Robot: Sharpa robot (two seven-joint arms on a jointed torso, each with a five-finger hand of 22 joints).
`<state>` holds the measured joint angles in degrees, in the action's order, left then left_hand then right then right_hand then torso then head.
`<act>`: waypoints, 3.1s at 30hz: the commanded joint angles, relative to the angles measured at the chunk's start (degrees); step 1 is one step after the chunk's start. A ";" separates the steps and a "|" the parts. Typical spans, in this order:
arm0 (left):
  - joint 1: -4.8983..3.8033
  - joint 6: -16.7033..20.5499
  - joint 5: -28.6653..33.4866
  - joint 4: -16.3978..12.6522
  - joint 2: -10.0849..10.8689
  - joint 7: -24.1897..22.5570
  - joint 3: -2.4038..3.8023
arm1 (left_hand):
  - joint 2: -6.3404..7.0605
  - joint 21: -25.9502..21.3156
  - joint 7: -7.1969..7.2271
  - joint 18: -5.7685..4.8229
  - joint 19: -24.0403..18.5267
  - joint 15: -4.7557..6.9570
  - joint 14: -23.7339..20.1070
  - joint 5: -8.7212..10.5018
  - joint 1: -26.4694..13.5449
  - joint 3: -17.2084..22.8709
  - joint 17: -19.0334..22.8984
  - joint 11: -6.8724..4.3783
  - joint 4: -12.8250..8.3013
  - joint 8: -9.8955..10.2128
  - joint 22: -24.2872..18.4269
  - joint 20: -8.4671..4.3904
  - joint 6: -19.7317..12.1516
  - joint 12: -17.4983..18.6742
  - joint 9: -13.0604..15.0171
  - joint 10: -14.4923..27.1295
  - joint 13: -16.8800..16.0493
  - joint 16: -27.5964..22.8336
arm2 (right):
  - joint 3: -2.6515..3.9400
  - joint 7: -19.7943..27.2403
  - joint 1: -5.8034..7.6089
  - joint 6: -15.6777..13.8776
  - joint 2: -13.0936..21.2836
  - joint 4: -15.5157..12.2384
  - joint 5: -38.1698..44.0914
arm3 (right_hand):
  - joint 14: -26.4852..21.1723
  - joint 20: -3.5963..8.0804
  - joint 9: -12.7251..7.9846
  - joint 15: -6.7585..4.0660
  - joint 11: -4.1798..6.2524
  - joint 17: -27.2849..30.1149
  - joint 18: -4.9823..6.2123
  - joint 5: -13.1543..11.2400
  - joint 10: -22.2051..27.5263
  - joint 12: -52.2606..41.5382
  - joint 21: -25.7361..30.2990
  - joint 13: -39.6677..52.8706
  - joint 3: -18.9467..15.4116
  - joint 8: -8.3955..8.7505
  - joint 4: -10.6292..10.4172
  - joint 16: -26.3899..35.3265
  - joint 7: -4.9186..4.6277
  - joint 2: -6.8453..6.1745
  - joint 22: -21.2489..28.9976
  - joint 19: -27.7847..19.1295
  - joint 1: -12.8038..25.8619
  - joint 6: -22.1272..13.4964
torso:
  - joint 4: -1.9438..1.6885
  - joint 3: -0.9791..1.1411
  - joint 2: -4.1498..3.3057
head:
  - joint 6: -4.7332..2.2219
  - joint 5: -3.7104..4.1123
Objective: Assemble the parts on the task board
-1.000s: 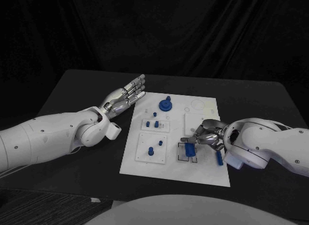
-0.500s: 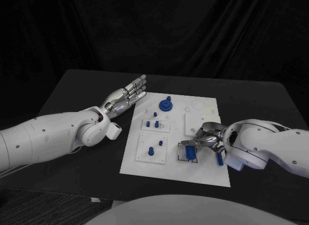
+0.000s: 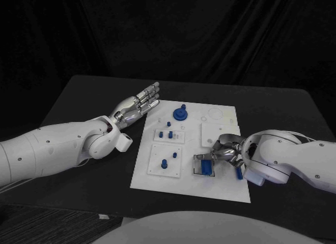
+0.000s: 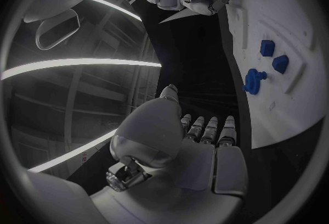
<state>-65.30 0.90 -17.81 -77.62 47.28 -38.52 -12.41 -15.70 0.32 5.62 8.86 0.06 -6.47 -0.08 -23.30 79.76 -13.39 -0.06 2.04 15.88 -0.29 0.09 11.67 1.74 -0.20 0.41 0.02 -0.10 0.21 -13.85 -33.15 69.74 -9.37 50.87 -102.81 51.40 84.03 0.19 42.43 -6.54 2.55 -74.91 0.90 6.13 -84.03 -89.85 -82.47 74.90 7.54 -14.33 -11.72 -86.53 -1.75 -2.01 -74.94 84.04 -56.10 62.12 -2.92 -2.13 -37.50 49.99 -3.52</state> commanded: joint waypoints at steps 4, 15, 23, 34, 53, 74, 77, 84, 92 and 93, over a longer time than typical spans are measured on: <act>0.13 -0.94 0.00 0.00 -0.11 -0.38 0.05 | -0.13 -0.32 -0.57 0.53 -0.06 -0.39 0.08 -0.23 0.67 0.28 0.06 0.47 0.00 -0.21 -0.09 0.35 0.06 0.20 0.05 -0.02 0.10 -0.21 | -0.12 -1.00 -0.36 0.52 -0.11 0.25 0.68 | 4.00 -0.51 -0.14 0.35 -0.48 -3.84 1.23 -1.20 -5.97 -0.15 0.50 15.10 -1.32 0.35 -1.04 0.46 -0.12 0.62 -12.20 2.15 1.43 -0.08 | -0.06 0.03 0.01 | 0.01 -0.16; 0.20 -1.31 0.00 0.21 -0.13 -0.01 0.05 | -0.19 -0.32 -0.72 0.40 -0.06 -0.76 0.08 -0.27 0.75 0.40 0.06 0.54 -0.06 -0.20 -0.09 0.58 0.05 0.20 0.05 -0.02 0.10 -0.21 | -0.12 -0.13 -0.37 0.26 -0.14 0.35 0.68 | 4.03 -0.65 -0.27 0.53 -0.46 -3.89 1.23 -2.64 -5.97 -0.15 0.64 15.10 -4.72 0.61 -3.74 0.46 -0.14 0.10 -12.21 2.18 4.04 -0.17 | 0.02 0.02 0.00 | 0.01 -0.28; 0.29 -1.52 0.00 0.33 -0.14 0.24 0.05 | -0.21 -0.32 -0.77 0.36 -0.06 -0.88 0.08 -0.27 0.77 0.43 0.06 0.55 -0.07 -0.20 -0.08 0.66 0.06 0.20 0.05 -0.02 0.10 -0.21 | -0.12 0.26 -0.37 1.00 -0.24 0.39 0.69 | 4.25 -0.64 -0.15 0.51 -0.36 -5.01 1.10 -3.30 -5.97 -0.15 0.17 15.10 -8.39 0.47 -4.90 0.02 -0.03 -1.23 -12.40 2.45 5.92 0.10 | -0.04 0.02 0.02 | 0.01 -0.29; 0.35 -1.89 0.00 0.53 -0.13 0.61 0.05 | -0.28 -0.32 -0.97 0.24 -0.05 -1.16 0.08 -0.27 0.77 0.50 0.06 0.60 -0.06 -0.22 -0.07 0.83 0.11 0.20 0.06 -0.02 0.10 -0.21 | -0.11 0.96 -0.37 0.98 -0.20 0.52 0.69 | 4.31 -0.55 0.02 0.43 -0.33 -5.45 1.05 -3.36 -5.97 -0.15 -0.02 15.10 -10.92 0.41 -5.00 -0.16 0.00 -1.76 -12.48 2.55 6.91 0.05 | -0.01 0.01 -0.04 | 0.01 -0.35; 0.43 -1.95 0.00 0.44 0.03 0.79 0.05 | -0.34 -0.31 -1.37 0.14 -0.04 -1.36 0.08 -0.31 0.81 0.61 0.06 0.74 -0.11 -0.28 -0.06 0.96 0.35 0.20 0.12 -0.02 0.10 -0.21 | 0.16 9.07 2.12 -9.08 6.41 -5.11 3.29 | 4.69 -0.40 0.47 0.24 -0.37 -7.50 0.75 -3.20 -5.97 -0.15 -1.27 15.10 -13.37 -0.04 -5.04 -0.97 0.01 1.73 -12.91 3.13 8.60 0.35 | -0.01 -0.05 0.00 | 0.01 -0.59; 0.49 -2.10 0.00 0.09 0.47 0.77 0.05 | -0.37 -0.29 -1.63 0.07 -0.03 -1.54 0.08 -0.56 0.98 0.80 0.06 0.99 -0.27 -0.30 -0.03 1.11 0.40 0.20 0.13 -0.02 0.10 -0.21 | -0.35 26.63 -1.81 -13.01 9.50 -6.12 18.14 | 4.91 -3.11 -14.88 3.19 -4.41 -9.32 0.27 -1.20 -5.97 -0.15 -3.34 15.10 -21.31 10.77 -5.03 -1.81 -4.41 8.95 -13.52 3.81 4.15 -8.86 | 0.11 -0.02 -0.04 | 0.01 -0.72; 0.50 -2.15 0.00 0.08 0.44 0.79 0.05 | -0.38 -0.28 -1.65 0.06 -0.02 -1.57 0.08 -0.66 1.06 0.87 0.06 1.01 -0.35 -0.29 -0.02 1.13 0.39 0.20 0.12 -0.02 0.10 -0.21 | -0.36 26.81 -2.27 -12.53 9.47 -6.03 18.27 | 4.89 -3.18 -17.53 3.18 -4.36 -9.22 0.30 -0.71 -5.97 -0.15 -3.26 15.10 -22.71 10.77 -4.88 -1.79 -4.38 9.76 -13.48 3.74 3.61 -10.16 | -0.01 0.00 -0.06 | 0.01 -0.61; 0.56 -2.22 0.00 0.03 0.47 0.76 0.05 | -0.39 -0.28 -1.71 0.03 -0.02 -1.63 0.08 -1.18 1.48 1.20 0.06 1.07 -0.79 -0.29 -0.03 1.18 0.41 0.20 0.12 -0.02 0.10 -0.21 | -0.36 24.81 -4.18 -15.99 9.56 -6.70 29.14 | 4.76 -3.14 -23.24 3.20 -4.14 -8.65 0.32 5.11 -5.97 -0.15 -3.23 15.10 -19.71 10.57 4.36 -1.63 -4.37 5.60 -13.45 3.68 -14.11 -14.31 | 0.04 -0.02 0.00 | 0.01 -0.92; 0.65 -2.45 0.00 -0.11 1.04 0.77 0.05 | -0.37 -0.27 -1.77 0.01 -0.01 -1.68 0.08 -1.64 1.81 1.47 0.06 1.07 -1.19 -0.30 -0.01 1.22 0.46 0.20 0.13 -0.02 0.10 -0.21 | -0.35 14.17 -6.63 -17.32 10.33 -8.47 47.52 | 4.24 -3.48 -15.60 3.65 -3.84 -6.08 0.90 0.62 -5.97 -0.15 -0.88 15.10 -8.84 -4.96 -5.02 -0.65 -4.87 -7.13 -12.64 2.54 -14.72 -28.21 | 0.37 -0.04 0.12 | 0.01 -1.27; 0.66 -2.50 0.00 -0.10 1.06 0.77 0.05 | -0.37 -0.27 -1.77 0.01 -0.01 -1.68 0.08 -1.64 1.81 1.47 0.06 1.07 -1.19 -0.30 -0.01 1.22 0.46 0.20 0.13 -0.02 0.10 -0.21 | -0.35 13.26 -6.84 -17.11 10.39 -8.62 48.58 | 4.21 -3.64 -14.26 3.53 -3.78 -5.93 0.93 0.04 -5.97 -0.15 -0.67 15.10 -9.00 -7.15 -5.12 -0.59 -5.00 -7.59 -12.57 2.45 -14.32 -29.63 | 0.40 -0.05 0.16 | 0.01 -1.24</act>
<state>-64.73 -0.82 -17.83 -77.56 48.38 -37.08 -12.41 -16.08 0.33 4.18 8.86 0.07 -7.69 -0.08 -24.74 81.20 -12.12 -0.05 2.79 14.92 -0.29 0.10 12.49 2.37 -0.20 0.47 0.11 -0.05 0.21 -14.22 -13.13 63.22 -24.66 61.13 -111.01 89.36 84.03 -3.01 27.41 -3.26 -0.86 -74.91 1.82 6.50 -83.94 -89.85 -83.30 74.90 -1.35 -20.20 -16.54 -87.36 -6.70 -9.11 -74.94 83.93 -70.54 33.32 -2.65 -2.15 -37.44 49.99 -4.75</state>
